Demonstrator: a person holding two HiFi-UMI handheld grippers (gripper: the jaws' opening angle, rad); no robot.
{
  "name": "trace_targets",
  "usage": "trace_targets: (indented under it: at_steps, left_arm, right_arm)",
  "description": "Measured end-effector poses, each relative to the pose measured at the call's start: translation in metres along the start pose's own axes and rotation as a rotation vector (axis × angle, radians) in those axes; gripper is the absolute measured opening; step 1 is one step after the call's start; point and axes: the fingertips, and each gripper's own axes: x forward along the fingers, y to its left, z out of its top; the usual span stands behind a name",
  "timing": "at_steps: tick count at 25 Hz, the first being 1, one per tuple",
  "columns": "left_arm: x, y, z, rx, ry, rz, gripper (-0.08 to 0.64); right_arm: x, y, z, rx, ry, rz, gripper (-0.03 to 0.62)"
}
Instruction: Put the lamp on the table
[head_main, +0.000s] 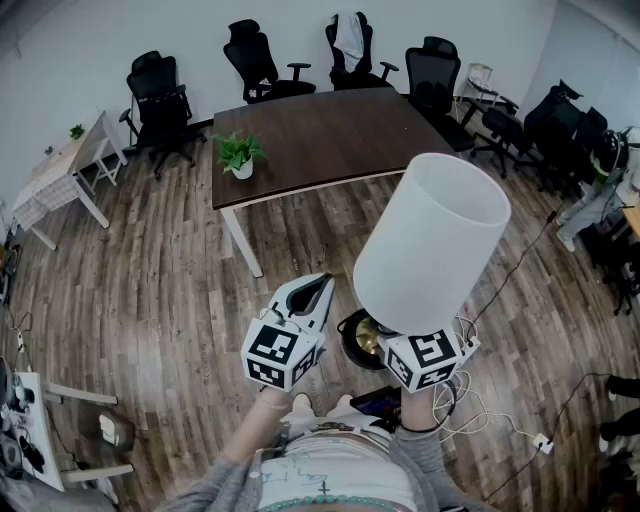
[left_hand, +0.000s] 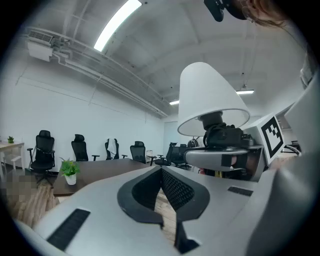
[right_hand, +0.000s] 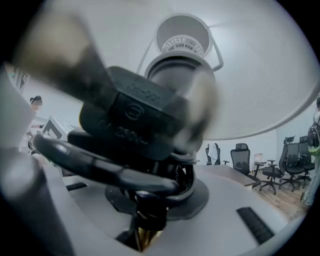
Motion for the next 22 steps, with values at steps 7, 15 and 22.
trace_targets:
  at_steps: [7,15,22]
  left_arm:
    - [0.001,-0.014,0.000,0.008,0.001,0.004,0.011]
    - [0.006,-0.032,-0.004,-0.002,-0.001,0.025,0.011]
    - [0.014,-0.039,-0.004,-0.003,-0.001,0.057,0.011]
  right_arm:
    - [-0.013,-0.004,0.000,-0.008,-0.006,0.010,0.091]
    - [-0.025,-0.013,-0.004,-0.001,-0.009,0.047,0.091]
    - [-0.029,-0.022,-0.002,-0.022,-0.012,0.081,0.091]
